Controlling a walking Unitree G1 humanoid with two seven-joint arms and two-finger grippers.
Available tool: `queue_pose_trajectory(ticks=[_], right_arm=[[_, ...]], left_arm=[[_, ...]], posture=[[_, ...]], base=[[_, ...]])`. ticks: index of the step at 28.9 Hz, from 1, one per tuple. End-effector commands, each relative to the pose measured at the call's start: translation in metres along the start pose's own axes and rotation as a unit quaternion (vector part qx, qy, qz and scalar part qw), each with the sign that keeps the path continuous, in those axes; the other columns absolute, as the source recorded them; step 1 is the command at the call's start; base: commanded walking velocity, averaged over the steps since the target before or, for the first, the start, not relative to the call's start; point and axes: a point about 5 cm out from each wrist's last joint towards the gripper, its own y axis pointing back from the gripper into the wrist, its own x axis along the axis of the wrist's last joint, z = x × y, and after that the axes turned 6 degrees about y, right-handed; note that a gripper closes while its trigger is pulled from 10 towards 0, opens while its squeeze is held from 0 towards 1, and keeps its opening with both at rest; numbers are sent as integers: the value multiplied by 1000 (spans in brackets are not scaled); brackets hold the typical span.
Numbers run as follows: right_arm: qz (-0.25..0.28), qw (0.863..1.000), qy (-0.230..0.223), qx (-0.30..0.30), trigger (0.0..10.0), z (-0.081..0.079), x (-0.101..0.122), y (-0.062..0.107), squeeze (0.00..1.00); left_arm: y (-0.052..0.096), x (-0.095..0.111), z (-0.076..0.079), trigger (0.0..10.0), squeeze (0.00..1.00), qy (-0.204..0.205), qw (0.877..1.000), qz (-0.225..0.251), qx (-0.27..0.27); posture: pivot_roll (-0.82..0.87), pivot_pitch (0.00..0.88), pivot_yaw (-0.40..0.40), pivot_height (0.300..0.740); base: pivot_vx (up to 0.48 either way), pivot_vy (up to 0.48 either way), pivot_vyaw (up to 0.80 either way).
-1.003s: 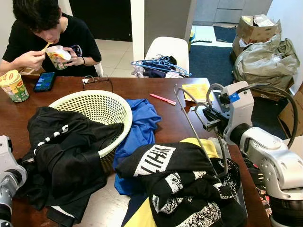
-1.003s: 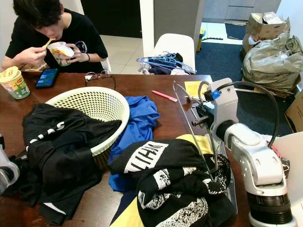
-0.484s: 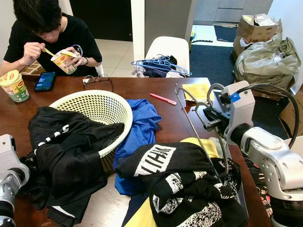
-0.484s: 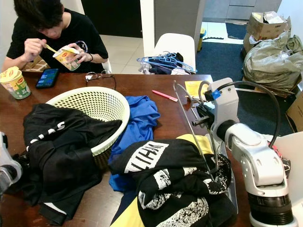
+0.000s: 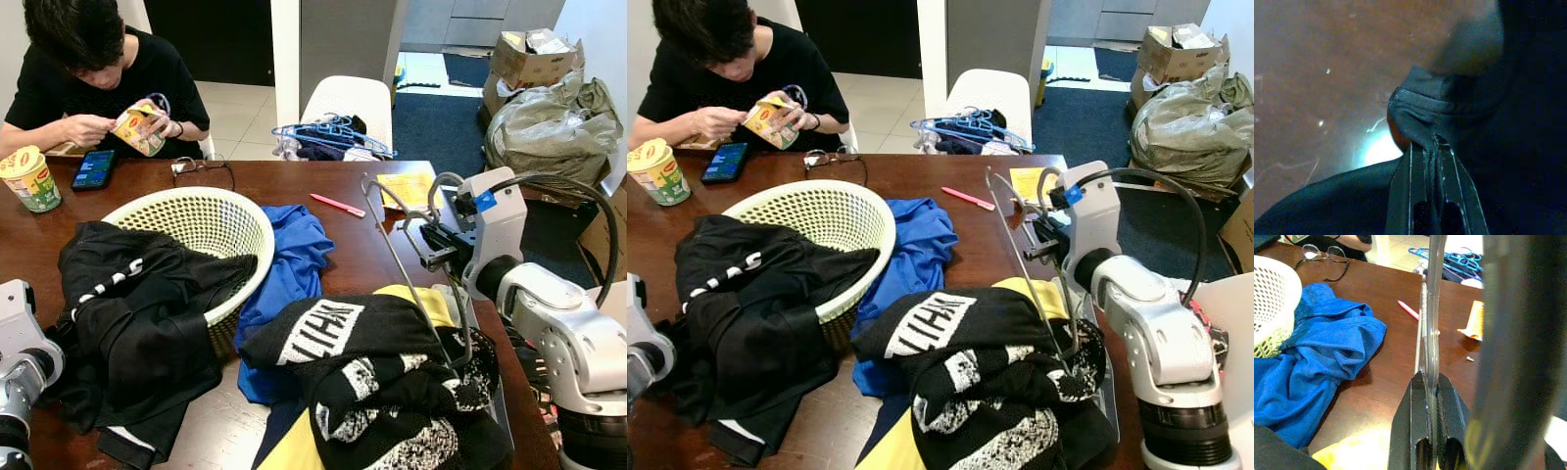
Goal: Hang hanger
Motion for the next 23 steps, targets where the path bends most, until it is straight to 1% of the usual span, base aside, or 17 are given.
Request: queue_pose_trajectory(ticks=[1,2,3,4,5,6,7,8,9,10,12,13,14,15,16,17,23], right_arm=[[-3,1000,-12,1,10000,-3,-4,-5,0],[1,1000,-15,1,10000,-4,-3,-7,0],[1,1000,-15,1,10000,-4,-3,-7,0],[5,1000,-18,3,10000,-5,-2,-9,0],[5,1000,-18,3,10000,-5,-2,-9,0],[10,1000,-22,4,10000,-7,-2,-11,0],[10,1000,-22,4,10000,-7,-2,-11,0],[12,1000,-25,5,10000,-9,-1,-13,0],[12,1000,-25,5,10000,-9,-1,-13,0],[16,999,-30,4,10000,-10,-1,-15,0],[16,999,-30,4,10000,-10,-1,-15,0],[19,999,-36,1,10000,-12,-2,-17,0],[19,999,-36,1,10000,-12,-2,-17,0],[22,999,-41,-1,10000,-14,-3,-18,0],[22,999,-41,-1,10000,-14,-3,-18,0],[23,999,-46,-2,10000,-15,-4,-18,0],[23,998,-54,-7,10000,-16,-9,-18,0]], left_arm=[[5,53,35,0,0,-32,990,117,-66],[12,77,51,0,0,-51,981,165,-90],[12,77,51,0,0,-51,981,165,-90],[23,108,74,0,0,-73,964,223,-128],[23,108,74,0,0,-73,964,223,-128],[39,140,103,0,0,-95,939,282,-172],[39,140,103,0,0,-95,939,282,-172],[55,161,126,0,0,-109,917,322,-210],[55,161,126,0,0,-109,917,322,-210],[75,181,154,0,0,-121,889,357,-259],[75,181,154,0,0,-121,889,357,-259],[93,192,180,0,0,-134,862,376,-311],[93,192,180,0,0,-134,862,376,-311],[104,195,197,0,0,-144,845,383,-345],[104,195,197,0,0,-144,845,383,-345],[111,193,207,0,0,-147,835,378,-371],[113,179,209,0,0,-137,846,349,-379]], posture=[[-90,58,17,740],[-90,58,17,740],[-90,58,17,740],[-74,46,21,740],[-74,46,21,740],[-65,39,27,740],[-65,39,27,740],[-60,35,32,740],[-60,35,32,740],[-52,27,44,740],[-52,27,44,740],[-38,20,63,740],[-38,20,63,740],[-33,16,72,740],[-33,16,72,740],[-30,17,77,740],[-27,18,81,740]], base=[[0,0,0],[0,0,0],[0,0,0],[0,0,0],[0,0,0],[0,0,0],[0,0,0],[0,0,0],[0,0,0],[0,0,0],[0,0,0],[0,0,0],[0,0,0],[0,0,0],[0,0,0],[0,0,0],[0,0,0]])
